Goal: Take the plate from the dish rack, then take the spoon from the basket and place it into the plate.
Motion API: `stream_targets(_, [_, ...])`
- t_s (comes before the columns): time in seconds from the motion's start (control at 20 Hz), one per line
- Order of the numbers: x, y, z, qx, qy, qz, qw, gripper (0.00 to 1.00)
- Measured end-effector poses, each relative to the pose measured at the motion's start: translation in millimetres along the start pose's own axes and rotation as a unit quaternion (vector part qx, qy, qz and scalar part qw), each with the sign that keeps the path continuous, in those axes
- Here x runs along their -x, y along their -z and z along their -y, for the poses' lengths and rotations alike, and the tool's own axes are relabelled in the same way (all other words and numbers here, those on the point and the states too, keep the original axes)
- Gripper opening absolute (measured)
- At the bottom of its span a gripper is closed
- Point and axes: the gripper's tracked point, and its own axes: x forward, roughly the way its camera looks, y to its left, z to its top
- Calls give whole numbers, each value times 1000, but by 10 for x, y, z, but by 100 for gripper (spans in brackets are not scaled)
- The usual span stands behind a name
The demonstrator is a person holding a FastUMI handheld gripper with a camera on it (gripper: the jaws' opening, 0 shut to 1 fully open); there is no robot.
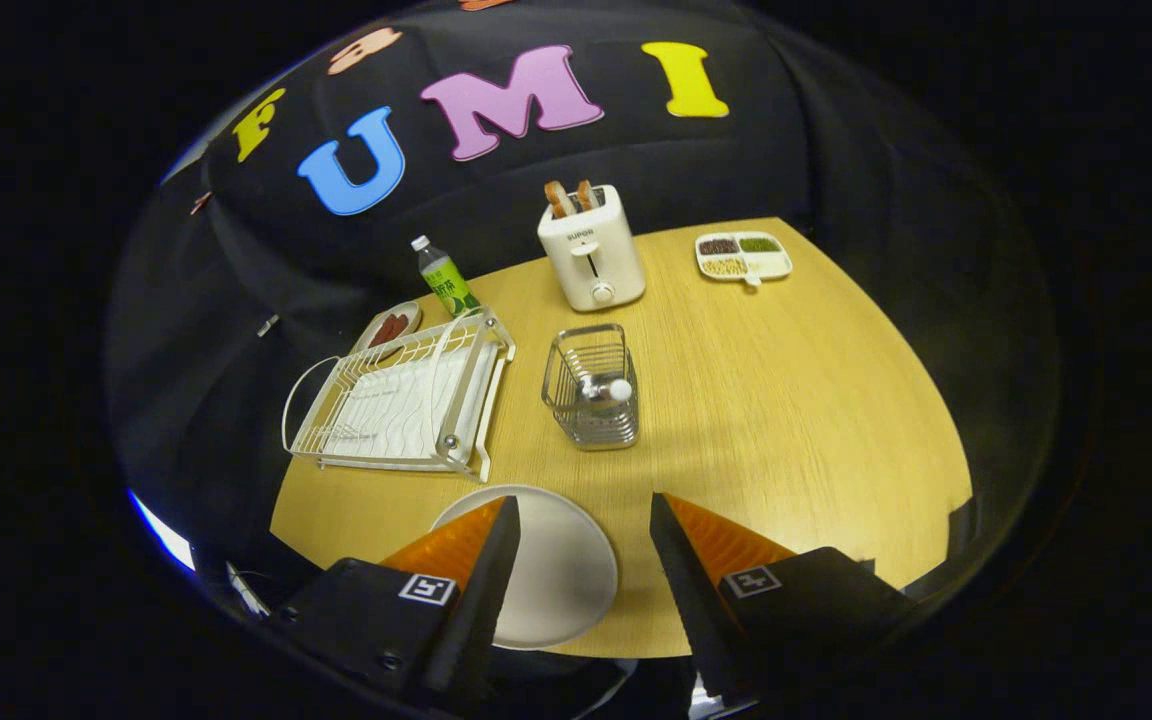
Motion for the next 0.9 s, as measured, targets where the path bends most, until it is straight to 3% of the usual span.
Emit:
stream_targets(0.4, [-76,-650,-78,150,11,51,987,81])
stream_targets(0.7, [-552,-498,20,182,3,4,983,76])
stream_targets(0.9, [-912,-271,171,198,-1,-33,980,65])
